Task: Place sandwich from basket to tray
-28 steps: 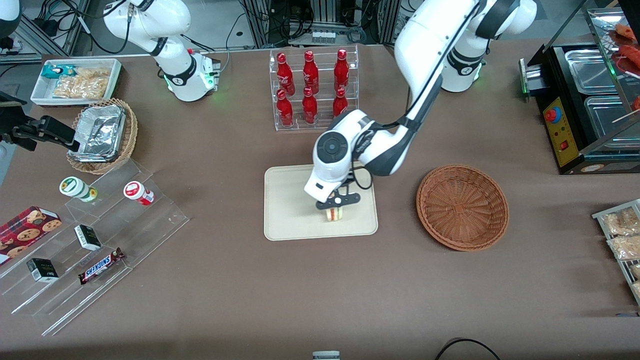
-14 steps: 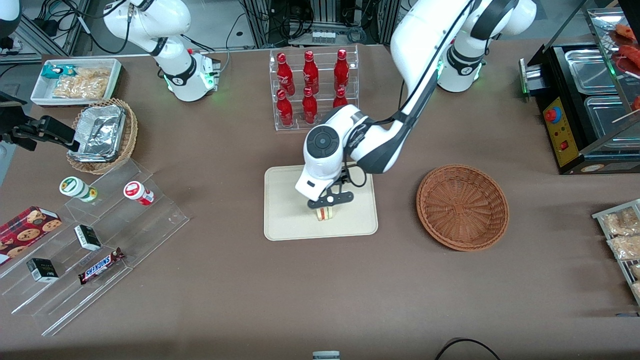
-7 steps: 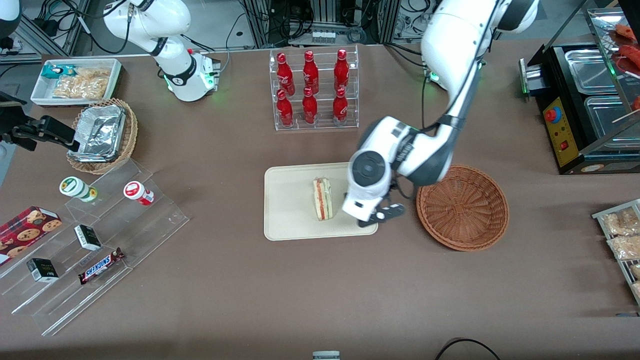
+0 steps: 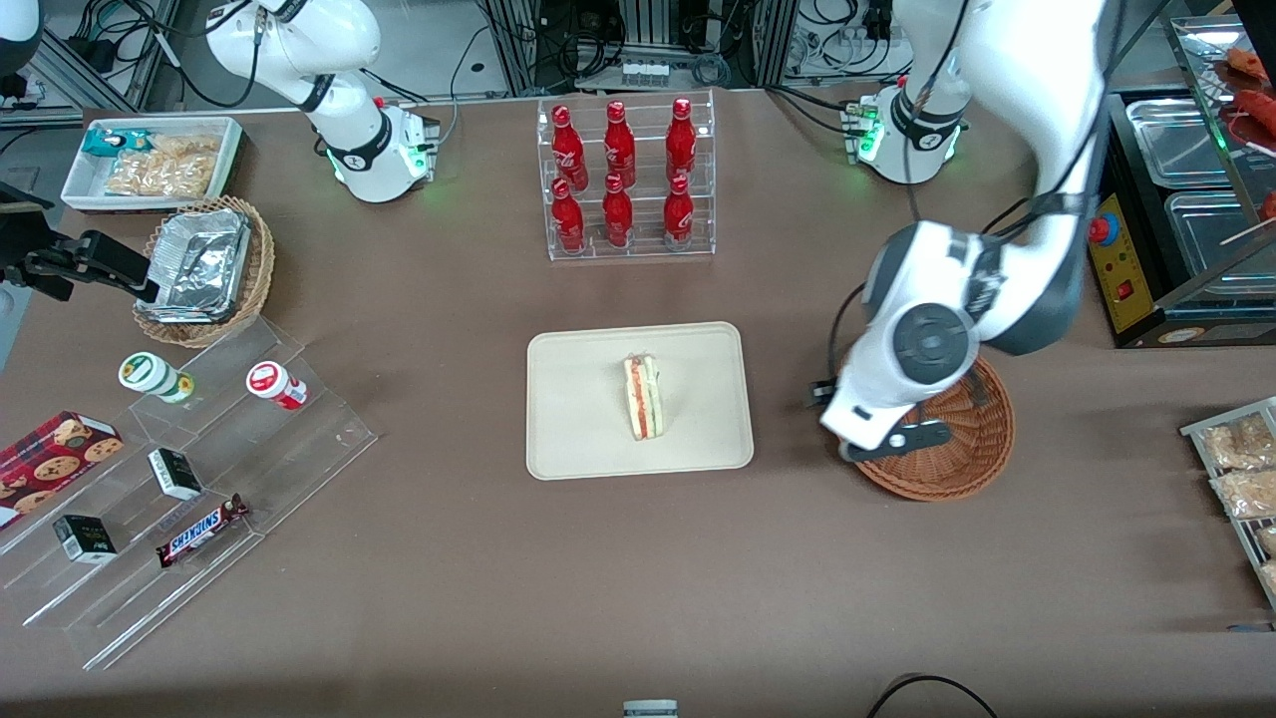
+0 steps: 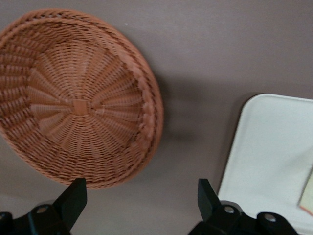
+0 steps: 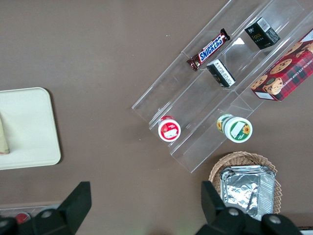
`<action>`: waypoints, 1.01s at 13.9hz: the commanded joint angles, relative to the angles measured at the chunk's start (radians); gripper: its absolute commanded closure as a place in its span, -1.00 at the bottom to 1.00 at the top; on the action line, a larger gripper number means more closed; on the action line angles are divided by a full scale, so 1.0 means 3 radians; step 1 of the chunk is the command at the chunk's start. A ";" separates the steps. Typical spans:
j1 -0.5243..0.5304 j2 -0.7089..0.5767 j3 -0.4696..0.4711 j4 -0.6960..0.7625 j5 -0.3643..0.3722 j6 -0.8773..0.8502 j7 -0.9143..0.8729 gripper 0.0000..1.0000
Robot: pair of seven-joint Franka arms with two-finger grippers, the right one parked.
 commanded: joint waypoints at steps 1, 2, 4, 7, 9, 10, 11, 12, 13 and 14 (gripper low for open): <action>0.0151 -0.0398 -0.0031 -0.0308 0.0035 -0.0066 0.0281 -1.00; 0.0222 -0.0500 -0.0031 -0.0339 0.0035 -0.0137 0.0388 -1.00; 0.0467 -0.0730 -0.0072 -0.0421 0.0035 -0.0351 0.0720 -1.00; 0.0886 -0.0945 -0.0368 -0.0401 0.0030 -0.0623 0.0992 -1.00; 0.1203 -0.1093 -0.0567 -0.0390 0.0030 -0.0741 0.1226 -1.00; 0.1341 -0.1139 -0.0644 -0.0370 0.0030 -0.0802 0.1359 -1.00; 0.1449 -0.1191 -0.0680 -0.0335 0.0030 -0.0868 0.1487 -1.00; 0.1526 -0.1242 -0.0681 -0.0294 0.0030 -0.0930 0.1615 -1.00; 0.1587 -0.1268 -0.0681 -0.0243 0.0030 -0.0991 0.1733 -1.00; 0.1624 -0.1283 -0.0676 -0.0171 0.0030 -0.1042 0.1825 -1.00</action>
